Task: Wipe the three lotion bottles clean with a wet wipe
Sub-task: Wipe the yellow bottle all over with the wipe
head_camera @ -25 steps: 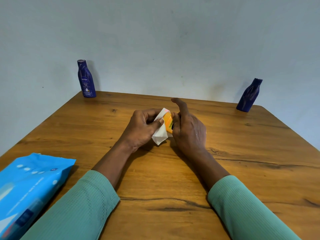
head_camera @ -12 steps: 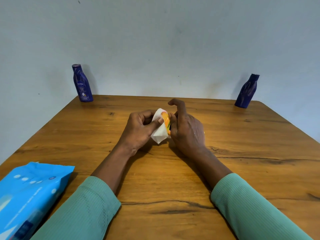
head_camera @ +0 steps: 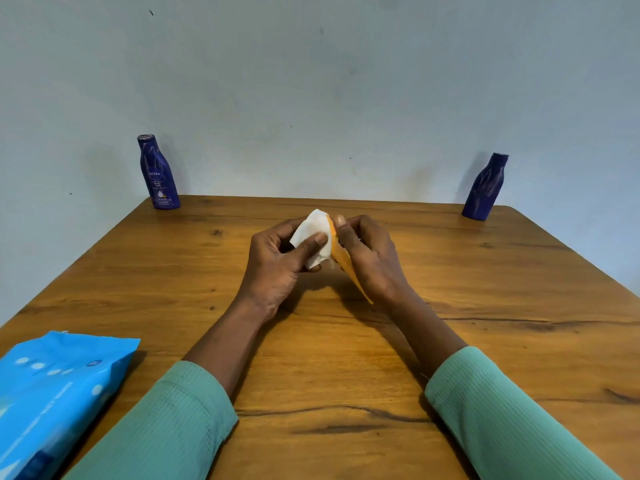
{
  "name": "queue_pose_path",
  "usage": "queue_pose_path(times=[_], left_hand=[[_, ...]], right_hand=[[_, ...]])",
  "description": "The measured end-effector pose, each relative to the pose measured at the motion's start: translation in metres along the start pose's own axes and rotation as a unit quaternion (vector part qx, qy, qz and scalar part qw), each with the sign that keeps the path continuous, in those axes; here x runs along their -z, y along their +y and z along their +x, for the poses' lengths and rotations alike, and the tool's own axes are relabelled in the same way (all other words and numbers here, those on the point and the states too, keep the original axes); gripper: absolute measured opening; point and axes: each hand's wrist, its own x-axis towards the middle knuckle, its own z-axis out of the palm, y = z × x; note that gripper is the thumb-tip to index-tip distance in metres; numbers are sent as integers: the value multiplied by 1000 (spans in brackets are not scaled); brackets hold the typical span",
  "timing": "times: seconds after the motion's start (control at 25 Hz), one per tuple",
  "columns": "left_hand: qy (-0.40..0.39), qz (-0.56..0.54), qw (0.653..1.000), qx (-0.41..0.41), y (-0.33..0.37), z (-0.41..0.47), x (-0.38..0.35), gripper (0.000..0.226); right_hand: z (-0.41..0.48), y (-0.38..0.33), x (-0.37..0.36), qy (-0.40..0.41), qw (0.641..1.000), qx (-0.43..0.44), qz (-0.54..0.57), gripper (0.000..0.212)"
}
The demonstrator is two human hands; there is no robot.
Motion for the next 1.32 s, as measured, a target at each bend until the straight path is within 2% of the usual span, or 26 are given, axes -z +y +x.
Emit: queue_pose_path(times=[0.08,0.16,0.28,0.4,0.56,0.72,0.96,1.12,1.2,1.32], left_hand=[[29,-2,1000,-4,-1,3,7,24],[45,7,999,-10,-1,5,14,26],[40,-2,999,4,0,6,20,27],[-3,-1,1000,29,1,9,29,36],[-12,-79,995,63,4,8,26,42],[14,-56,997,44,6,9,15,36],[-62,-91,989,95,14,8,28,33],[-67,-124,981,131,14,8,31,29],[-46,-131,982,128,14,7,28,29],[18,-79,991,102,11,10,23,44]], right_hand=[[-4,2,-1,-68,998,5,6,53],[-5,3,-1,-114,993,11,22,51],[-12,-1,-3,-154,969,-44,188,34],[-19,-7,-3,-201,921,-129,309,41],[-18,-13,2,-273,896,-163,309,47],[-17,-11,3,-296,881,-172,327,54],[-9,3,12,-324,825,-186,424,47],[-6,7,16,-348,795,-200,454,50],[-6,7,15,-356,796,-200,447,49],[-8,2,10,-351,824,-199,398,47]])
